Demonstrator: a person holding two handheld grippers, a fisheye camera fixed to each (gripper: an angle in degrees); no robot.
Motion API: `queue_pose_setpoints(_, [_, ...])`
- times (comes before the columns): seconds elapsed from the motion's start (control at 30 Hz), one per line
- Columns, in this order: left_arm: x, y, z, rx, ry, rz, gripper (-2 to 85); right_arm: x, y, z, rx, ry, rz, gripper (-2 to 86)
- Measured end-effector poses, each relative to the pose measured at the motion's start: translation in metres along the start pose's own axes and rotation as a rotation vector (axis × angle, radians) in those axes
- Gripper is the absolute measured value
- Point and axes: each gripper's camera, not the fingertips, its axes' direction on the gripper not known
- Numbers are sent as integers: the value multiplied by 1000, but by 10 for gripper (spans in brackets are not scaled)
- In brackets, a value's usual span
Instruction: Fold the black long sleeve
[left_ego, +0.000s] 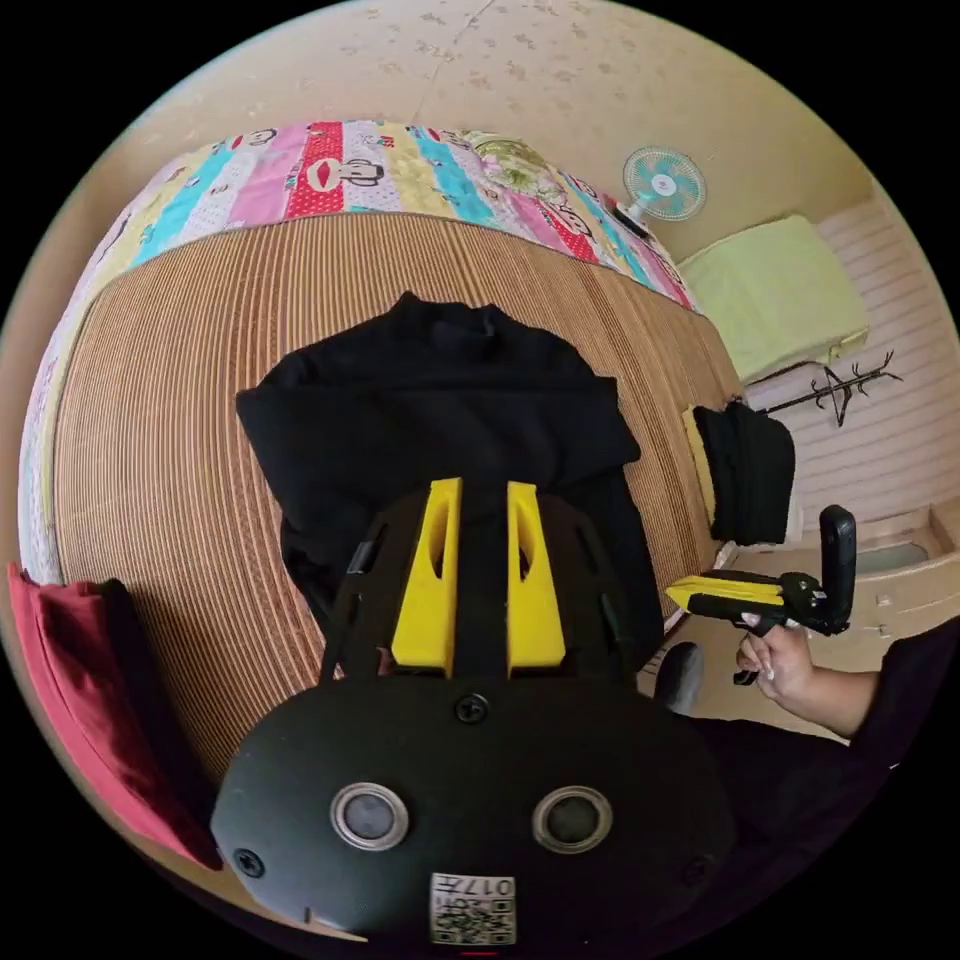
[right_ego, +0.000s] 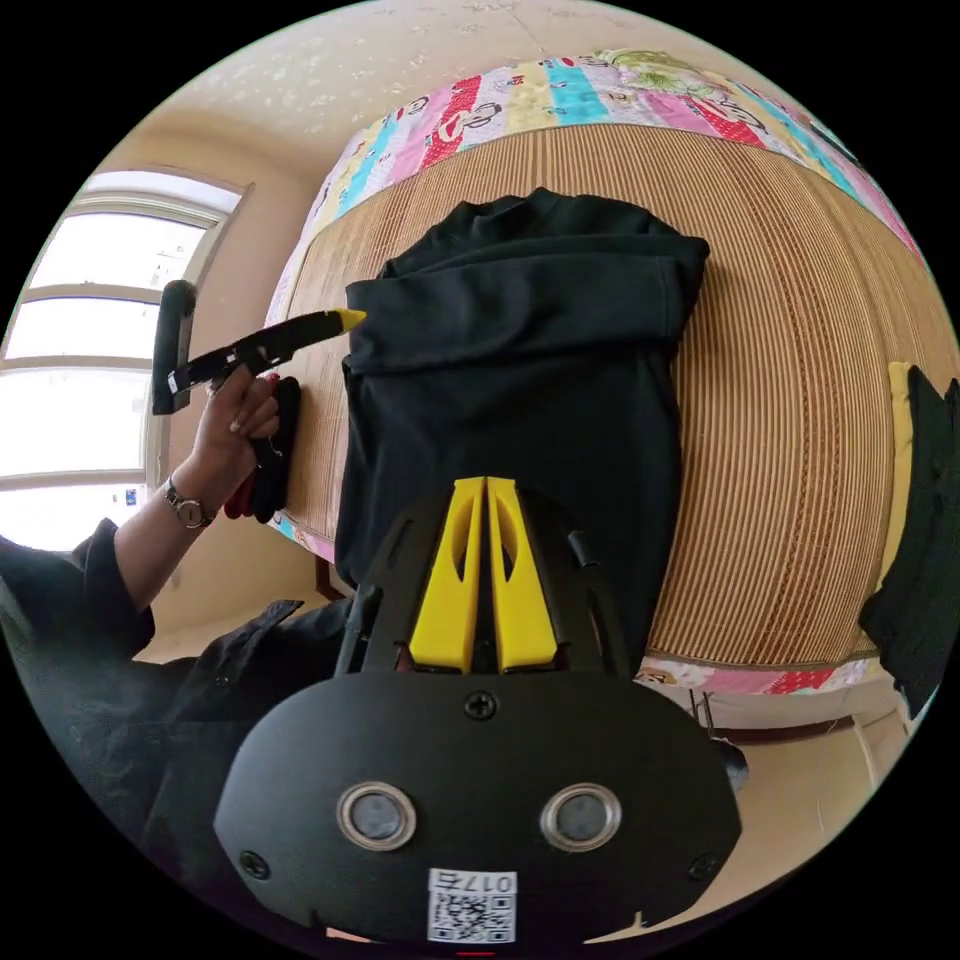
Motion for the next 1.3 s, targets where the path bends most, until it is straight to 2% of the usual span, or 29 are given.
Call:
queue_pose_setpoints(0.17, [-53, 127, 22, -117, -180, -288, 133, 59, 27, 18, -126, 118, 113, 85])
queue_pose_setpoints(0.27, [-67, 181, 65, -280, -161, -390, 95, 81, 31, 55, -273, 130, 156, 82])
queue_pose_setpoints(0.33, [-64, 186, 90, -342, -112, -383, 56, 78, 19, 51, -252, 149, 122, 63])
queue_pose_setpoints(0.43, [-66, 161, 104, -350, -189, -412, 48, 74, -23, 34, -211, 116, 108, 43])
queue_pose_setpoints(0.5, [-83, 134, 99, -261, -114, -453, 47, 85, -64, 9, -116, 60, 179, 42])
queue_pose_setpoints(0.6, [-103, 93, 66, -66, -48, -438, 58, 91, -109, -38, 34, 6, 204, 47])
queue_pose_setpoints(0.77, [-128, 69, 27, -13, -10, -332, 106, 86, -123, -100, 105, 12, 99, 77])
queue_pose_setpoints(0.97, [-150, 166, 35, -106, -54, -279, 137, 109, -61, -84, -85, 34, 35, 124])
queue_pose_setpoints(1.07, [-157, 207, 66, -250, -50, -268, 147, 116, -32, -54, -245, 82, 53, 113])
queue_pose_setpoints(1.1, [-155, 219, 70, -247, -51, -254, 146, 111, -21, -60, -210, 146, 40, 98])
queue_pose_setpoints(1.17, [-151, 231, 65, -246, -97, -248, 115, 107, -11, -62, -276, 128, 25, 68])
queue_pose_setpoints(1.23, [-148, 240, 70, -346, -92, -234, 62, 106, 3, -69, -340, 96, 36, 49])
queue_pose_setpoints(1.3, [-148, 258, 68, -450, -6, -227, 38, 105, 37, -87, -376, 74, 16, 38])
